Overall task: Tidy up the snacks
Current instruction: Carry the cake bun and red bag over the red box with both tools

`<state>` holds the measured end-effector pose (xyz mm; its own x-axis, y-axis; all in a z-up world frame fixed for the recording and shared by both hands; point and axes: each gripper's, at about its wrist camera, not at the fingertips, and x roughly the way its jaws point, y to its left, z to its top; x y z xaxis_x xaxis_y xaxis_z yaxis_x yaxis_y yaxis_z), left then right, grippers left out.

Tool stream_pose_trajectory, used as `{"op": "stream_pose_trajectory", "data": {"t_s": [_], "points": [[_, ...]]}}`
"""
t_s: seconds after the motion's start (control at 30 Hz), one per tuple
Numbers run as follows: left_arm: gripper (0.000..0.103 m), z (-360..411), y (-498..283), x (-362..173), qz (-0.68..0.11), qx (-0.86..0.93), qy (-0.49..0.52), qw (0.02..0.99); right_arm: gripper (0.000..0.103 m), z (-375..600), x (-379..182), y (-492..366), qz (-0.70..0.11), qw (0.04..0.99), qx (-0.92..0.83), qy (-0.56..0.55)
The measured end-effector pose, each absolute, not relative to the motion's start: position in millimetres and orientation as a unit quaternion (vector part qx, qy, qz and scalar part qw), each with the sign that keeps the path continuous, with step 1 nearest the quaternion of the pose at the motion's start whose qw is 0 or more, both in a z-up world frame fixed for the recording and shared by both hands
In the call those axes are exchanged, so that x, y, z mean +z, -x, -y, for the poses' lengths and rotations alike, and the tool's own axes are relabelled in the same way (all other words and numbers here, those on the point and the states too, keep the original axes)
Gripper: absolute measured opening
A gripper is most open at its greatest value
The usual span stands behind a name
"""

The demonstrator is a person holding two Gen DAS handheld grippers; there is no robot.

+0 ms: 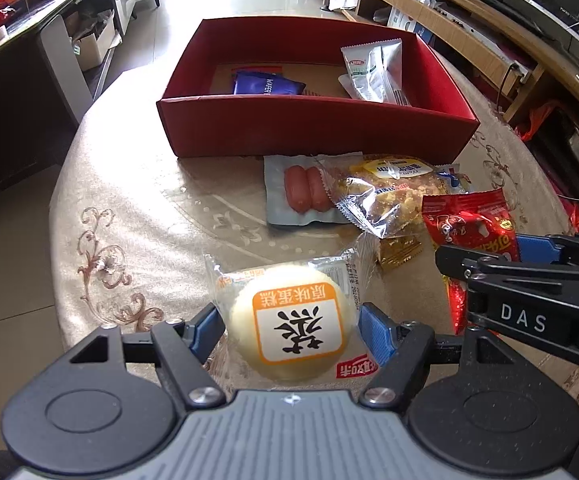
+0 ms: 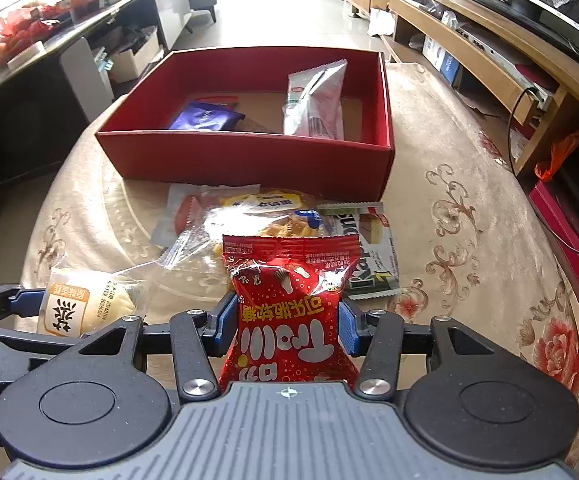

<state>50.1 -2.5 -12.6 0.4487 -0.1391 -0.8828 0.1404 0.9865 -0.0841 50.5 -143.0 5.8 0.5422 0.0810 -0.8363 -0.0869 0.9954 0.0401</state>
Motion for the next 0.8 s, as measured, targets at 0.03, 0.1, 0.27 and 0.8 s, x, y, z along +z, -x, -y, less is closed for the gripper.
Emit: {"op": "stream_pose_trajectory", "data": {"t_s": [0.03, 0.1, 0.27, 0.8], "points": [[0.067, 1.9, -49.9, -12.3, -0.519, -0.083, 0.000, 0.851, 0.058, 142.0, 6.0, -50.4, -0.476, 0.878, 0.049, 0.004], [0.067, 1.3, -47.7, -10.9, -0.518, -0.083, 0.001, 0.851, 0.058, 140.7, 6.2, -50.2, -0.476, 0.878, 0.052, 0.004], [0.067, -3.0, -42.2, -6.6, -0.513, -0.085, 0.004, 0.854, 0.058, 138.4, 7.6, -48.5, -0.475, 0.878, 0.056, 0.005], [0.067, 0.4, -55.9, 5.6, -0.495, -0.087, 0.001, 0.865, 0.058, 142.2, 18.1, -58.1, -0.461, 0.886, 0.051, -0.004]]}}
